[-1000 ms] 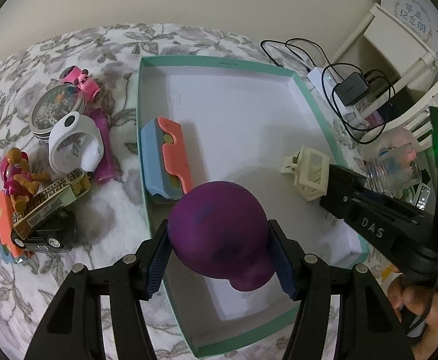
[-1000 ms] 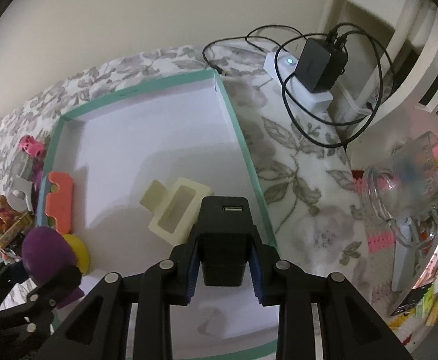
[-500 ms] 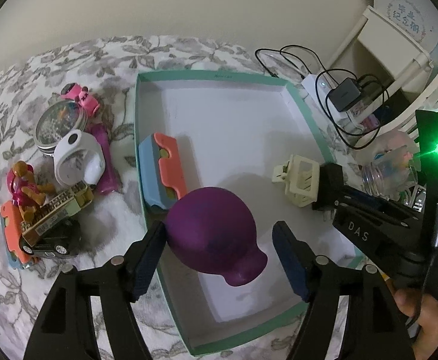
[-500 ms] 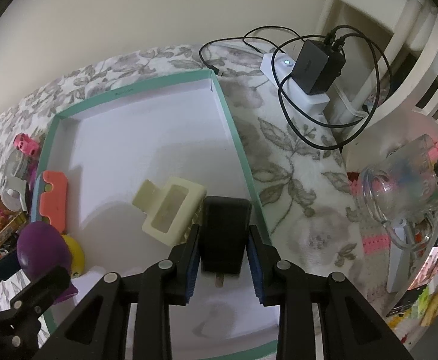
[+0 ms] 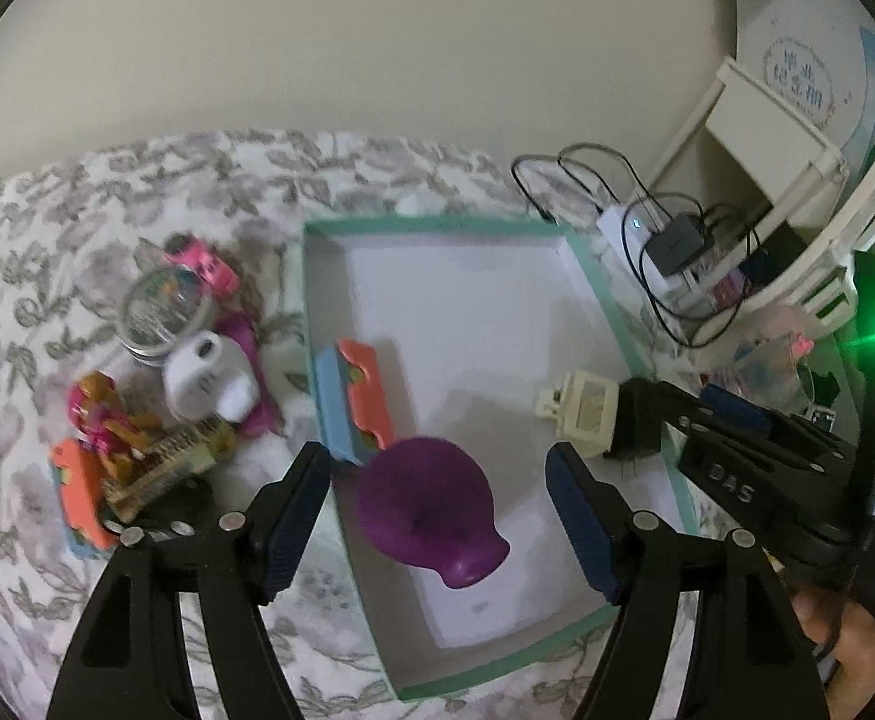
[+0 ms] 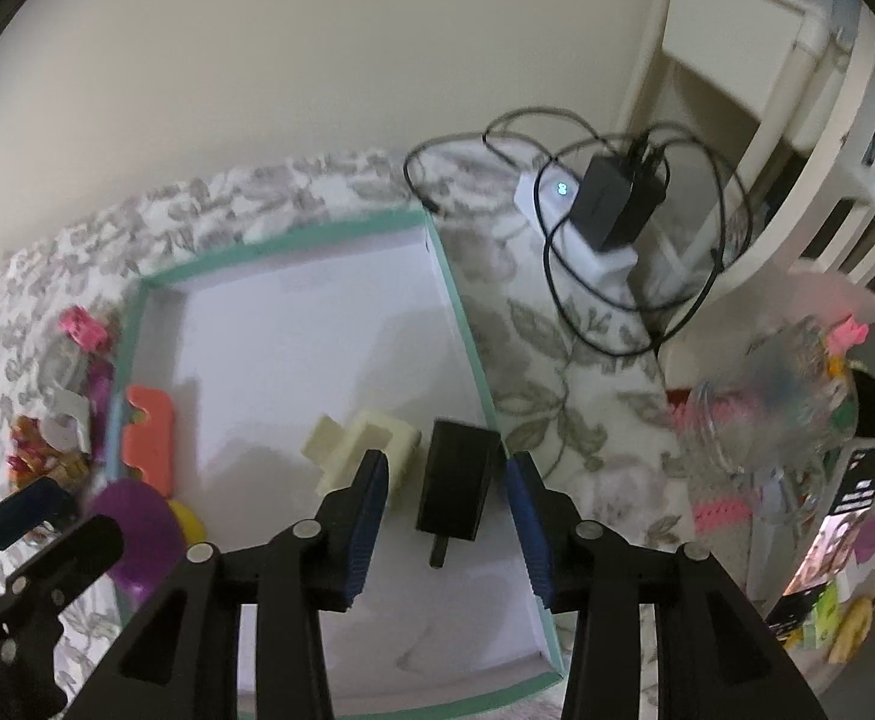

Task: Organize rigid objects
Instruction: 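Lower the mushroom and charger into the box and open both tools, then move the left tool to the blue-orange block while the right tool approaches the black toy car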

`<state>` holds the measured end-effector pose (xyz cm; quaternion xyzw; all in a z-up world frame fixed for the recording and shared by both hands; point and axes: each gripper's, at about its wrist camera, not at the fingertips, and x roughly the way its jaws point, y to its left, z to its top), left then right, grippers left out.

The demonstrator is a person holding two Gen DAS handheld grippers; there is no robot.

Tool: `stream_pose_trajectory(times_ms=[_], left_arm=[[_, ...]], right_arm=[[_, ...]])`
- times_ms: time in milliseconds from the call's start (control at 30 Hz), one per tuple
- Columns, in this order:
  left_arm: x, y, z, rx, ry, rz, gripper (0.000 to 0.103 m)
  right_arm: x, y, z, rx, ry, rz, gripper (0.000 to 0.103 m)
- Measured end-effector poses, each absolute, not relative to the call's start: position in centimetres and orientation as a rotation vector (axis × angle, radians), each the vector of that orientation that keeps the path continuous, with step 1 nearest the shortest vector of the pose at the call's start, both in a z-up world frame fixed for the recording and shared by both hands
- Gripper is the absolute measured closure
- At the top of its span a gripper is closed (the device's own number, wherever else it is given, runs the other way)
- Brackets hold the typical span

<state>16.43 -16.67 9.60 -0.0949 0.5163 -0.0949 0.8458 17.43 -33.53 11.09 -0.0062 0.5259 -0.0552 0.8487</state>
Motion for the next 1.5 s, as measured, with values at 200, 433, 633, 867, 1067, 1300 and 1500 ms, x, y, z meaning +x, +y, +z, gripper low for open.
stream_pose_trajectory(times_ms=[200,433,633,867,1067,1300,1500], left_arm=[[16.5,-14.6,11.1,-0.205,1.035,-0.131,0.016],[16.6,-11.7,11.6,-0.206,0.978,-0.006,0.006],[16.8,-9.3,11.5,-0.247,0.967,0.07,0.003],[16.9,-6.8,11.4,-0.273,0.969,0.146,0.002],[16.7,-3.6,11.8,-0.289,0.962,0.188,0.002],[15.8,2.2,12.0,-0.322,0.96,0.284,0.002],[14.3,7.9,11.6,-0.405,0.963,0.386,0.002]], right_arm=[[17.2,-32.9,13.1,-0.015,1.049,-0.099,0.037],[17.2,-32.0,13.5,-0.017,1.032,-0.073,0.026],[17.2,-30.8,13.5,-0.037,1.025,-0.047,0.017],[17.2,-28.5,13.6,-0.076,1.014,-0.007,0.0],[17.2,-26.0,14.0,-0.104,0.999,0.051,0.0],[17.0,-22.3,14.3,-0.089,0.99,0.153,0.0],[16.7,-17.9,13.8,-0.122,0.993,0.235,0.0]])
